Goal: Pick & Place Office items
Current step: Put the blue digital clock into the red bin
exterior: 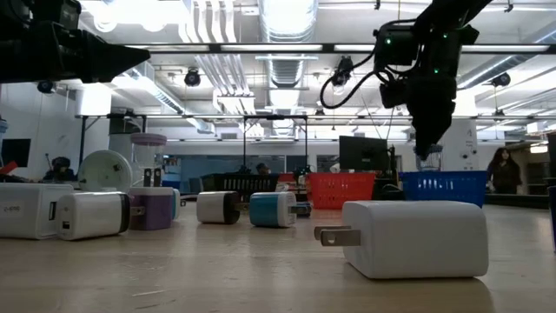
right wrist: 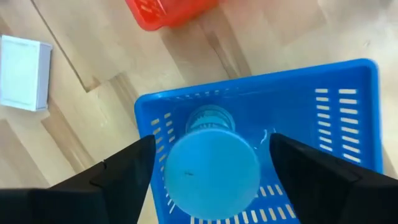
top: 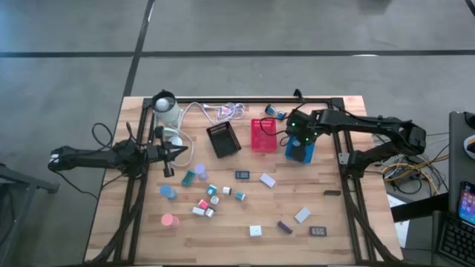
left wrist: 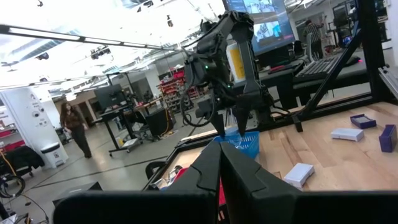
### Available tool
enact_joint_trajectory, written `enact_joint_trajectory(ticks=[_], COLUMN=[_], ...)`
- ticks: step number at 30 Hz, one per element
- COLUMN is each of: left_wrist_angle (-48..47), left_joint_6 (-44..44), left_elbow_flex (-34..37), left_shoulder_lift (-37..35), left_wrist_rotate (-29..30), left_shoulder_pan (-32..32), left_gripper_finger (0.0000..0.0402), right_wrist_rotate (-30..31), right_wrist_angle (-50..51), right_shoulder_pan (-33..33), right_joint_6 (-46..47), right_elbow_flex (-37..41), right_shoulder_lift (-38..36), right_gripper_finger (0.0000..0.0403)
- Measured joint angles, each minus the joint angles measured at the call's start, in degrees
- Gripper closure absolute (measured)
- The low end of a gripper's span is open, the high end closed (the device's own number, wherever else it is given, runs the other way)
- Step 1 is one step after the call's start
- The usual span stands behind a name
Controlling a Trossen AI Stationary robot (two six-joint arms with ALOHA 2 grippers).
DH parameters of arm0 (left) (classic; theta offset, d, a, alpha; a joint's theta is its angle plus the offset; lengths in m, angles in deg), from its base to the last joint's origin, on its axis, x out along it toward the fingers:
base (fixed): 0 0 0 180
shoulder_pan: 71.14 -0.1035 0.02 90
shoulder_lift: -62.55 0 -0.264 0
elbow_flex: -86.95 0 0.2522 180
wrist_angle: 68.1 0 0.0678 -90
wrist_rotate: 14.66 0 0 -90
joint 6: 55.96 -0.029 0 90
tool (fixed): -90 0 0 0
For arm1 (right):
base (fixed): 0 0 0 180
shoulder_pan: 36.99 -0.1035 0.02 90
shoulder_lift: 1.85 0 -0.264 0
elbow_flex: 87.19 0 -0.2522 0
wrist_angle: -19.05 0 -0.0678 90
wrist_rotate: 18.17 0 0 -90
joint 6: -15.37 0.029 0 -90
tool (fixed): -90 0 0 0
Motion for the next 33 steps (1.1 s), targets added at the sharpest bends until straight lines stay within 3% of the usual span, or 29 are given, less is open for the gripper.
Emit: enact_joint_trajectory(ticks=[8,14,23,33], left_wrist_angle=[0.0,0.0,0.0,0.0], left_joint_6=[0.0,0.0,0.0,0.0], left_elbow_flex=[0.0,0.0,0.0,0.0], left_shoulder_lift=[0.0,0.0,0.0,0.0], left_wrist_rotate=[0.0,0.0,0.0,0.0], left_shoulder_pan=[0.0,0.0,0.0,0.0], left_gripper_finger=[0.0388,0.0388,0.0388,0.0388], right_wrist_rotate=[0.3,0.4,2.5,3.1], right_wrist_angle=[7.6,10.3,9.5,7.7], right_shoulder_pan=[0.0,-0.2,-0.3,-0.3], right_joint_6=[0.3,0.9,0.8,1.4], right_elbow_flex=[-6.7,-11.0,-14.2,-11.1], right_shoulder_lift=[-1.5,-4.6,-14.0,-24.7], right_gripper_finger=[0.0082,0.0115,0.0238,0.0374])
